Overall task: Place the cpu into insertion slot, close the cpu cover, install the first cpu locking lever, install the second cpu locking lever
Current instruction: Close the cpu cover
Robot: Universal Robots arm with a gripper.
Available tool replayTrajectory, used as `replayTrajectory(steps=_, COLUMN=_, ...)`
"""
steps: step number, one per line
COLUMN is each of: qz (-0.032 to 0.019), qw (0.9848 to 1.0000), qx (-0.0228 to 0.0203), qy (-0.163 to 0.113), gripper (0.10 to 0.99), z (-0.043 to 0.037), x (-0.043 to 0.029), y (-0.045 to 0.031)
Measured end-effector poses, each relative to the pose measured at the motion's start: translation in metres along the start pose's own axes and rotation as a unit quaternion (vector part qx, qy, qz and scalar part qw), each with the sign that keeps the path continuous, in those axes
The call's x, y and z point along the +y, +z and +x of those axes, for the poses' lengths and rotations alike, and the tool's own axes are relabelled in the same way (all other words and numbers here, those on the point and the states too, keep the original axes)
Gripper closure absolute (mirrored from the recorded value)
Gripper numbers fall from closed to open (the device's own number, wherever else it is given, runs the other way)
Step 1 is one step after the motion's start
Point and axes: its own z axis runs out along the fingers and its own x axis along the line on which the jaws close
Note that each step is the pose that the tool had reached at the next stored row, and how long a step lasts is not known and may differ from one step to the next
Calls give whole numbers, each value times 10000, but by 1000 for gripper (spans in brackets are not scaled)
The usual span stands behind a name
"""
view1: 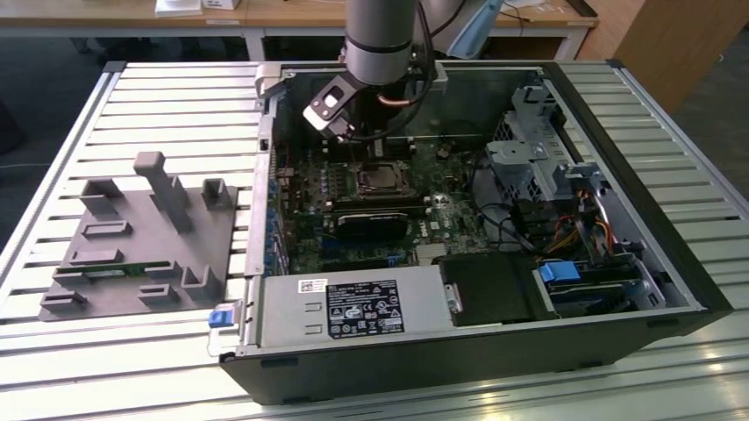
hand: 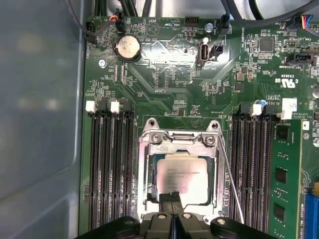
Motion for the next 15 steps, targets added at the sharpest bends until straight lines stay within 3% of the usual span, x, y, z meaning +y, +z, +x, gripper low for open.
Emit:
replayTrajectory(steps=8, qz=0, qw=10000, qx=0, qy=1, gripper=980, z=-22, x=26, y=2)
replayTrajectory(steps=15, qz=5, qw=10000, qx=0, qy=0, gripper=980, z=-33, x=103, y=2)
